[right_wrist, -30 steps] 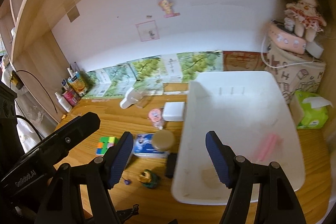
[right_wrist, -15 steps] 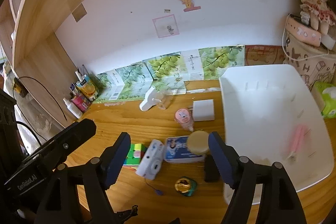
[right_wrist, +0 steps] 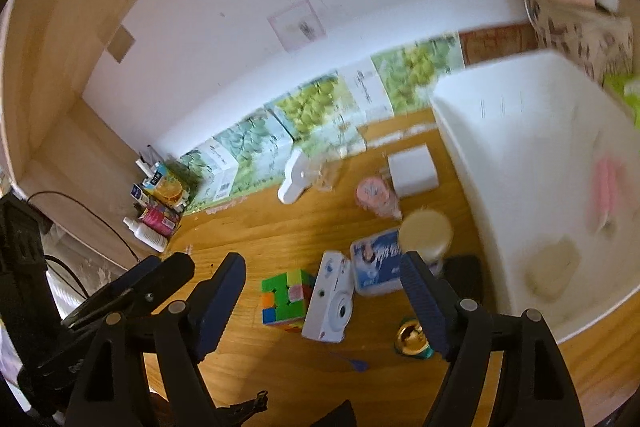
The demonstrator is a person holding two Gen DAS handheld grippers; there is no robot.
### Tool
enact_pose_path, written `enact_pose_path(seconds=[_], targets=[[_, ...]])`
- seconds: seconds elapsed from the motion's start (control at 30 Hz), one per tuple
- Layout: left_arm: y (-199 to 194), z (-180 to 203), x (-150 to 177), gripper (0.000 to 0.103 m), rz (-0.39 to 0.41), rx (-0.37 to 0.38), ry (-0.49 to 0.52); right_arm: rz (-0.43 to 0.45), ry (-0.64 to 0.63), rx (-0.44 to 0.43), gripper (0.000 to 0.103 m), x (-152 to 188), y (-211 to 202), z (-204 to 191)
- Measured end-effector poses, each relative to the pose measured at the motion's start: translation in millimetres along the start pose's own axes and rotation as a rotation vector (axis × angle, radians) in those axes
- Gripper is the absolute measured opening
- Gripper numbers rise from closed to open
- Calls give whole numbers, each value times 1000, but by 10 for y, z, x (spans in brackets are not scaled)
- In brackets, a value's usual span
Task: Organize rigid objects
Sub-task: 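Withdraw both open grippers from the bin back toward the desk items, then grasp the Rubik's cube with left gripper while right gripper grasps the white toy device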
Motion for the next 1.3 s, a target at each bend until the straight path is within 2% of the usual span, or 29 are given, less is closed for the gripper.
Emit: enact_pose_path(seconds=[0.33, 0.63, 0.87, 1.07, 1.3], targets=[[473, -56, 116, 86, -239, -18, 61, -161, 171, 21, 80, 248, 346, 171], [806, -155, 138, 86, -361, 3, -9, -339, 216, 38, 80, 437, 685, 235], [978, -172, 108, 86, -403, 31, -48, -413, 156, 44, 79, 429, 868, 153], [1081, -118, 91, 86, -415, 42, -43, -484, 75, 38, 69, 402, 1044, 40], [1226, -117, 95, 86, -451, 41, -51, -536, 43, 52, 52, 380, 1181, 29]])
Point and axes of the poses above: each gripper's, at about its wrist camera, not at the fingertips, and y roughly the way its jaws point, z to its right, x to its underside, the point moved 1 cm from there along y, roughly the way its jaws point, and after that the axes turned 2 degrees about -y, right-handed, at the moved point
